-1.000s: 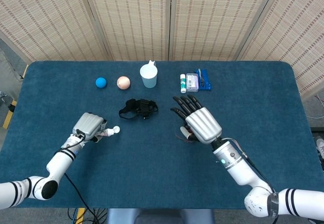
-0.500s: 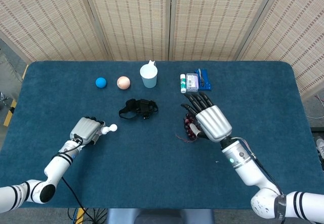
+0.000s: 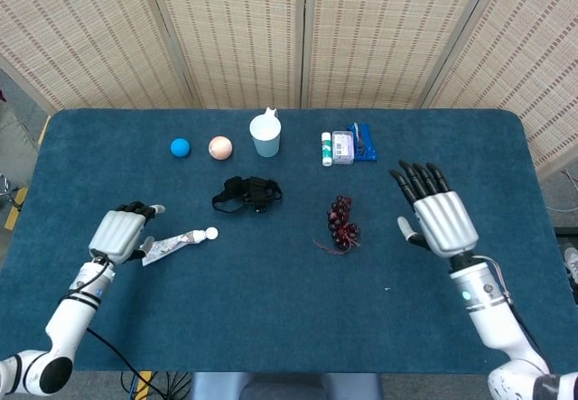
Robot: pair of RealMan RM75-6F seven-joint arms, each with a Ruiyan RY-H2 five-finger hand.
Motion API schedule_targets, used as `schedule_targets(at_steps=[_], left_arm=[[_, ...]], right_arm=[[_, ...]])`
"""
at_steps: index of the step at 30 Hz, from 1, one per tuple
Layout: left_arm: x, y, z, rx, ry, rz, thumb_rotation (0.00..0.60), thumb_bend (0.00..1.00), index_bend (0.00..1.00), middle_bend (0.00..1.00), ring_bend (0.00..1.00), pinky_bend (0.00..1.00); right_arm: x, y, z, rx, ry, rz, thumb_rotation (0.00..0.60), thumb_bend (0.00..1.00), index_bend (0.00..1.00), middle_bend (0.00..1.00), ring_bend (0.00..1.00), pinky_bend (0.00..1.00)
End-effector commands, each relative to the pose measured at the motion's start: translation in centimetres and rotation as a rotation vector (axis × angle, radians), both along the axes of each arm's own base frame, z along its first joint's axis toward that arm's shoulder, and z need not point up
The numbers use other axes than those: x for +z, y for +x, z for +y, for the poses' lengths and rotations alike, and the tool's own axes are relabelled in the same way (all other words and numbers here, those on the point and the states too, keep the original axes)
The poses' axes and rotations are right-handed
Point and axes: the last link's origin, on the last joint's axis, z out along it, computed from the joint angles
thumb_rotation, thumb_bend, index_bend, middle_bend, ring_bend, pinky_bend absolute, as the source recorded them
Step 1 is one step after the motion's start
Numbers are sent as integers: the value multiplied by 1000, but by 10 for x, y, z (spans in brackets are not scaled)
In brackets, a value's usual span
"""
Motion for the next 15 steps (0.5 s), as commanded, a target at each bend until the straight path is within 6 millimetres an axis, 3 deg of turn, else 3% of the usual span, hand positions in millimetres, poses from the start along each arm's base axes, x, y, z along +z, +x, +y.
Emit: schedule_targets(at_steps=[1,8,15], left_arm=[[18,-22,-27,9,146,-76,600,392,208,300,181,237],[24,-54,-71,64,235,-69,600,392,238,300,182,236],[25,-68,-107,79,301,-88,600,391,244,300,182,225]], right_arm=[[11,-31,18,-85,-39,27,574,367,17,0,0,0],[14,-74,60,-235,-121,34,595,367,0,0,0,0],[15,-97,98,-333,-190,25,599,367,0,0,0,0]])
